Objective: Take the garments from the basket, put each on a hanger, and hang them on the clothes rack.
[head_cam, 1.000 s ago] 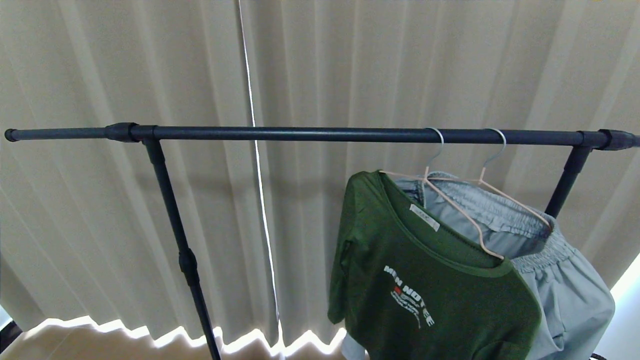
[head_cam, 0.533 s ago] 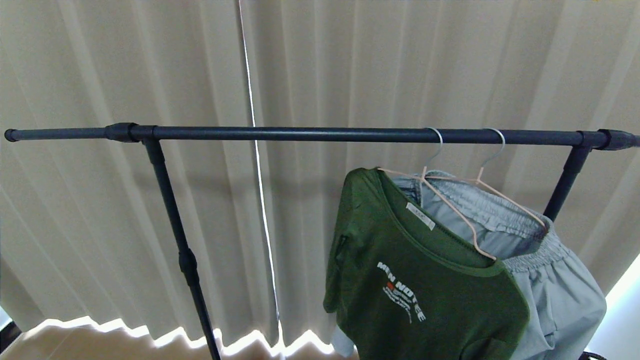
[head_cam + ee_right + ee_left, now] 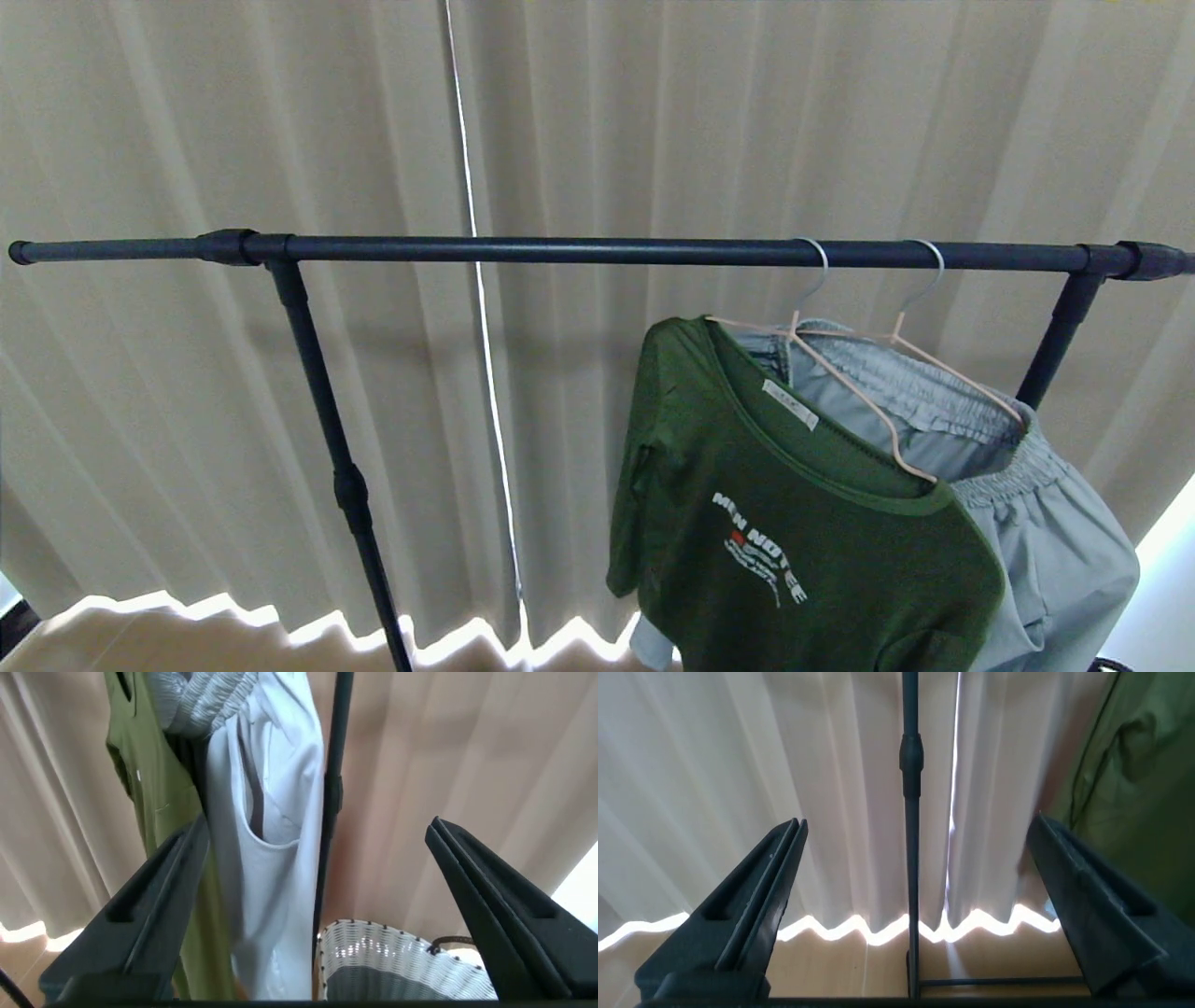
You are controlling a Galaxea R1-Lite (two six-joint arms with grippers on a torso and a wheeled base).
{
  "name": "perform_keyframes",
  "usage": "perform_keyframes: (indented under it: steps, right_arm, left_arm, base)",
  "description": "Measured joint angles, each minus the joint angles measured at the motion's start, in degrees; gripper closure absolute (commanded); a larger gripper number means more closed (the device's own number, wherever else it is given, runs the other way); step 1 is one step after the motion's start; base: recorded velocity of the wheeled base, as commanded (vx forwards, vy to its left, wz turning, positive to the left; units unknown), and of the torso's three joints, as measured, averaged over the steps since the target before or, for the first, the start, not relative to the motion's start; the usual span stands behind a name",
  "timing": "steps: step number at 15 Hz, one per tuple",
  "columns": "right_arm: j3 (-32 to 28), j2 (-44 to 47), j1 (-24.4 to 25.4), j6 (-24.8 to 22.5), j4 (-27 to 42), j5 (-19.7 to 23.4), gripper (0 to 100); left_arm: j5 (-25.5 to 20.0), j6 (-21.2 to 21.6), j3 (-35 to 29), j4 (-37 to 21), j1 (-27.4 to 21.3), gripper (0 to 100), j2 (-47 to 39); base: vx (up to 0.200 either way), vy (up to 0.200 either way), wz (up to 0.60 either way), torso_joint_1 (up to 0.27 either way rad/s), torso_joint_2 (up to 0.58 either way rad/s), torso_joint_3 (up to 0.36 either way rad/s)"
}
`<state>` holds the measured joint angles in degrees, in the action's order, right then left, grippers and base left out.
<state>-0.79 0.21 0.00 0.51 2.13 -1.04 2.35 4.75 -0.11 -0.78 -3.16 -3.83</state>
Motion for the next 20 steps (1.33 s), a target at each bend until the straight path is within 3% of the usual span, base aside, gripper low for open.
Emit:
perform_keyframes:
  steps: [6, 20]
  right_arm:
    - [0.1, 0.0, 0.0, 1.2, -0.3, -2.0, 0]
    - [0.1, 0.0, 0.0, 1.6, -0.2, -2.0, 0]
  left_arm:
    - [0.0, 0.0, 0.0, 0.0, 0.0, 0, 0.0]
    - [0.0, 0.0, 0.0, 0.0, 0.0, 0, 0.0]
  base:
    - [0.0, 0.0, 0.0, 0.0, 0.0, 0.0]
    - [0.0, 0.0, 0.0, 0.0, 0.0, 0.0]
